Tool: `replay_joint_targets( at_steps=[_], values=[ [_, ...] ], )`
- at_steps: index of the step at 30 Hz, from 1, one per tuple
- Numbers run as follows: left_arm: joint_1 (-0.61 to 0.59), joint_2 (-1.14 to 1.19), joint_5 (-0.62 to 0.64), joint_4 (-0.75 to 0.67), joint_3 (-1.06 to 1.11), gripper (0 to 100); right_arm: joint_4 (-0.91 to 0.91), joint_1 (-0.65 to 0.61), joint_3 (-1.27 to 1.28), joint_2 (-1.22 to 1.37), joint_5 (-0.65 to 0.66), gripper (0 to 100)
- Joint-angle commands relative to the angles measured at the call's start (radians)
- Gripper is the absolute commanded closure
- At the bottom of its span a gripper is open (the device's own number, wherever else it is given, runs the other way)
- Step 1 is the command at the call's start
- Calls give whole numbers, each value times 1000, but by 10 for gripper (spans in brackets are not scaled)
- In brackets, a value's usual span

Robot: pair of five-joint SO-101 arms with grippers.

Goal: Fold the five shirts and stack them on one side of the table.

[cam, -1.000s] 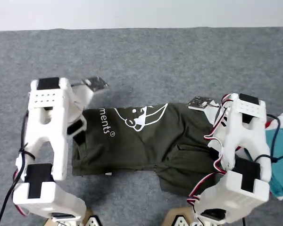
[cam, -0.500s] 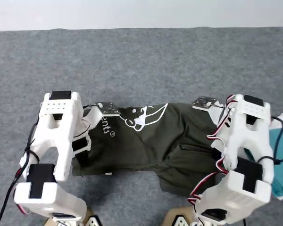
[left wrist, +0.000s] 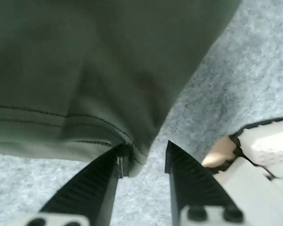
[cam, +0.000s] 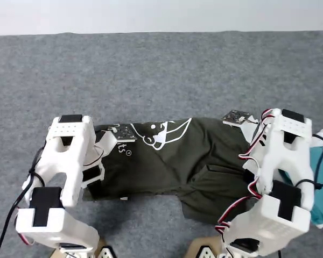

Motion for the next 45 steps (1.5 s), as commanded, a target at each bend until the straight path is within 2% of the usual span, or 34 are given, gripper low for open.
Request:
replay_joint_targets(
  at_steps=[1, 7, 9, 15, 18, 23, 27, 31, 40, 45],
  values=[
    [-5, -5, 41, -49, 1, 908, 2, 10, -11, -67, -11, 989],
    [2, -3, 43, -61, -1, 996, 2, 10, -12, -67, -11, 989],
    [3, -9, 43, -38, -10, 998, 2, 10, -14, -70, -11, 989],
    [-5, -20, 51, 189, -242, 998, 38, -28, -12, -240, -12, 989],
    [-35, -89, 153, 183, -348, 998, 70, -67, -12, -375, -32, 989],
    [-25, -347, 210, 183, -435, 998, 61, -105, -14, -638, -66, 989],
    [2, -540, 344, 178, -519, 998, -31, -119, -14, -822, -160, 989],
    [-14, -697, 423, 121, -641, 998, -139, -114, -14, -981, -235, 989],
    [-87, -987, 428, -133, -723, 998, -332, -96, -20, -1265, -322, 989],
    [-87, -1096, 480, -258, -723, 998, -311, -39, -195, -1257, -422, 989]
  ],
)
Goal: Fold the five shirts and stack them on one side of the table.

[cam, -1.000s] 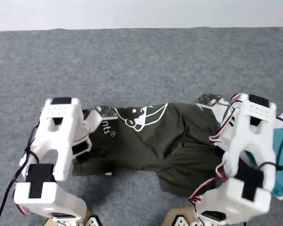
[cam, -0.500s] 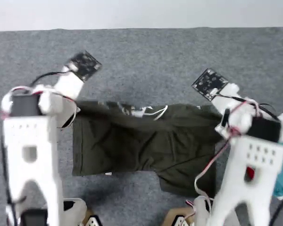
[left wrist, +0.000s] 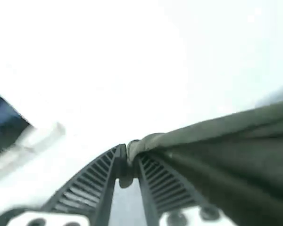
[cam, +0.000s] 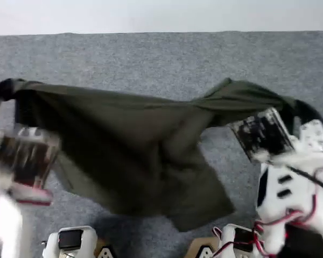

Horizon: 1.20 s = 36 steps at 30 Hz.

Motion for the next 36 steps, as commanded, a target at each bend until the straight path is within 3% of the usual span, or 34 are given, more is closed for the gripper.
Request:
replay_joint_targets(
  at_steps=[1, 9, 17, 26, 31, 36],
  values=[
    [-12, -44, 66, -109, -31, 998, 15, 33, -170, 48, -69, 989],
    [-12, -32, 135, -256, -30, 998, 286, 16, -721, 420, -232, 988],
    [-12, 115, 187, -262, -84, 998, 499, -111, -1197, 762, -245, 988],
    [-12, 287, 206, -187, -85, 998, 265, -114, -1413, 1013, -178, 988],
    [-12, 307, 206, -89, -81, 998, 133, -154, -1430, 1029, -86, 988],
    [-12, 288, 206, -44, -101, 998, 120, -163, -1465, 1015, -69, 988]
  ],
)
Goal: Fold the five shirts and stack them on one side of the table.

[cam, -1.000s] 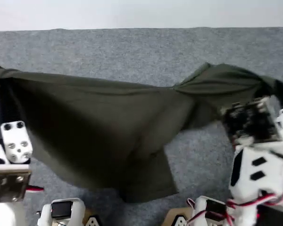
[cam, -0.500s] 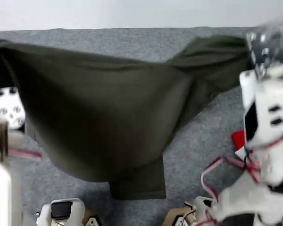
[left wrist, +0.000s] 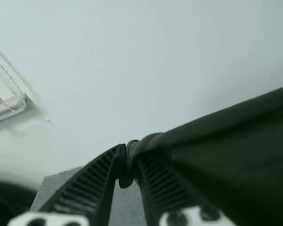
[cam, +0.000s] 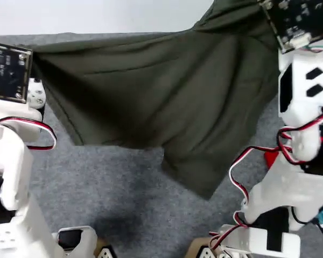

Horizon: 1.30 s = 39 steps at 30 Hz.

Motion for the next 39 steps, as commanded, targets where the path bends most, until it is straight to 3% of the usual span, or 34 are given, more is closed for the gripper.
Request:
replay_joint_targets(
  at_steps=[1, 13, 21, 26, 34, 39],
  values=[
    [-6, -28, 6, 14, -42, 998, -16, -5, -52, -22, 20, 988],
    [-6, -244, 8, 98, -216, 998, 136, -4, -49, -268, 28, 988],
    [-8, -258, 6, 264, -371, 998, 108, -1, -49, -430, 100, 988],
    [-8, -256, 6, 279, -371, 998, 67, -1, -48, -455, 143, 988],
    [-6, -256, 6, 262, -110, 998, 116, -8, 201, -412, 81, 988],
    [-6, -258, 6, 112, 202, 998, 62, -8, 456, -354, 20, 988]
  ],
)
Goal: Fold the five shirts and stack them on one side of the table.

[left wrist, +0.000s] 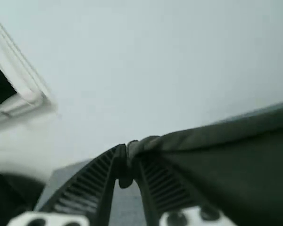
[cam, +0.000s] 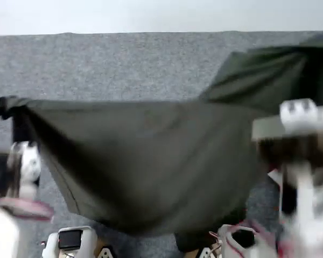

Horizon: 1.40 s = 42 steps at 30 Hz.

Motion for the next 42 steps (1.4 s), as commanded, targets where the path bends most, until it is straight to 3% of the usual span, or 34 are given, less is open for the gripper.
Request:
replay_joint_targets(
  at_steps=[1, 9, 15, 24, 30, 42],
  values=[
    [-5, 3, 6, -144, 240, 998, -70, -5, 180, 70, -41, 988],
    [-5, 5, 5, -643, 714, 998, -423, -5, 477, 217, -69, 988],
    [-5, 74, -49, -941, 915, 998, -657, -5, 571, 358, -80, 988],
    [-6, 405, -55, -1151, 820, 998, -908, -67, 572, 542, -74, 988],
    [-57, 614, -54, -1206, 705, 998, -1138, -127, 572, 656, -64, 988],
    [-103, 733, -52, -1227, 656, 998, -1484, -223, 571, 812, 150, 988]
  ],
)
